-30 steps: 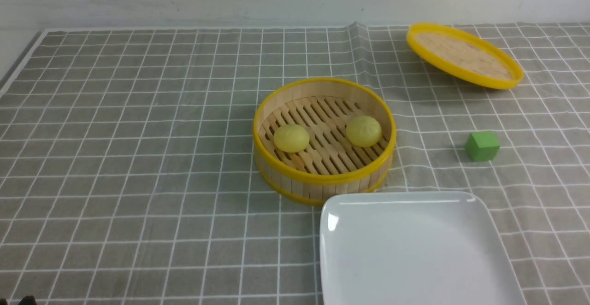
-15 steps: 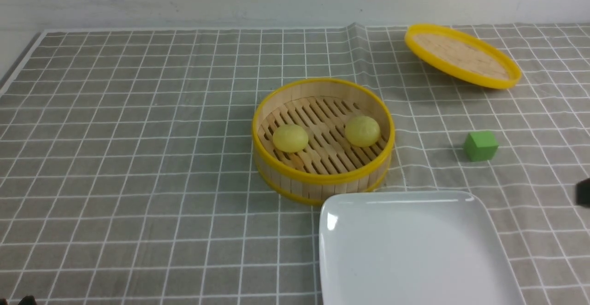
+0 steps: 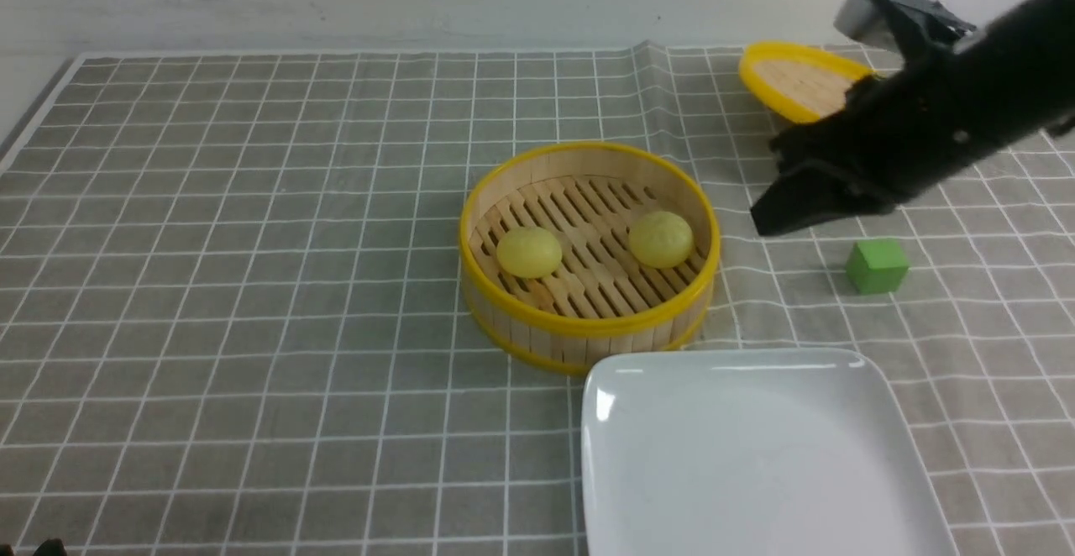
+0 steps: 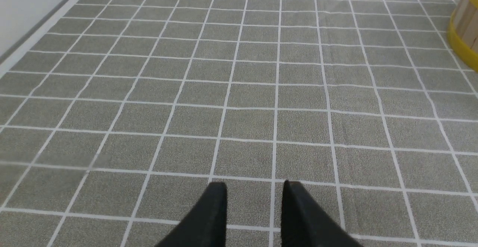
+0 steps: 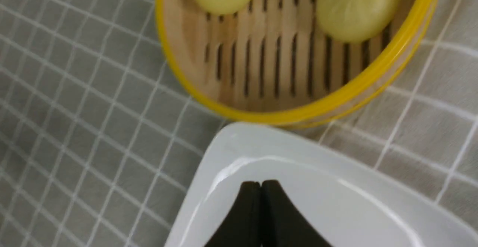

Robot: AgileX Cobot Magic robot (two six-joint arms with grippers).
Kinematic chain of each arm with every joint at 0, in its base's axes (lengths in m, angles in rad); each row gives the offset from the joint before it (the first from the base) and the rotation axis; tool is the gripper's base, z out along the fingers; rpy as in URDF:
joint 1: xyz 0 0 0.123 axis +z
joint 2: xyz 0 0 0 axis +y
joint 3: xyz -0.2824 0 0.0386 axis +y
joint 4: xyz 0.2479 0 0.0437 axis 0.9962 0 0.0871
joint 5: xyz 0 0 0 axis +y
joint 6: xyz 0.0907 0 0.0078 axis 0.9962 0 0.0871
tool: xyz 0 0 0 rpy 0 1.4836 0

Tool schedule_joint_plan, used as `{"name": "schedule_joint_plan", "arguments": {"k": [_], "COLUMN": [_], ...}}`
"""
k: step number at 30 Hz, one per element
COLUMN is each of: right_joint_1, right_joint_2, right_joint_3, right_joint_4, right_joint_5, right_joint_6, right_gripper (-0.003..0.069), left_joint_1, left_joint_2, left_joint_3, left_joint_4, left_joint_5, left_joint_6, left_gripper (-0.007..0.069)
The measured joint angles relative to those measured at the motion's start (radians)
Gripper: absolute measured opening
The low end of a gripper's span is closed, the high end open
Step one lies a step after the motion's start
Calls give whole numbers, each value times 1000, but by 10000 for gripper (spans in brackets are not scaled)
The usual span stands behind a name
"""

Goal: Put the steamed buns into the plate on the grey tablecloth.
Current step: 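Reach toward a bun in the bamboo steamer with the right gripper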

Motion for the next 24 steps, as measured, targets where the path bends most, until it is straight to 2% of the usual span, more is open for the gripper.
{"name": "schedule_joint_plan", "arguments": {"k": [2,3,6,12,13,14,19,24], "right_joint_1": [46,50,117,160,161,161,161,161], "right_joint_2": [65,71,169,294,297,329,395,436], "right_joint_3": [-85,-91,-199,-318,-319,-326,-326,-326], "right_joint_4": [-106,-113,-229,-338,-343,-359,-409,-448], "right_joint_5": [-12,-14,-37,-78,-81,-111,-169,-195], "right_joint_6": [76,82,162,182,182,182,182,182], "right_gripper": [37,41,115,297,303,349,401,403], "left_joint_1": [0,0,0,0,0,0,0,0], "left_joint_2": [0,0,0,0,0,0,0,0], "left_joint_3": [0,0,0,0,0,0,0,0], "left_joint_4": [0,0,0,0,0,0,0,0], "left_joint_5": [0,0,0,0,0,0,0,0], "left_joint_6": [0,0,0,0,0,0,0,0], "left_gripper": [241,241,241,241,241,241,241,241]}}
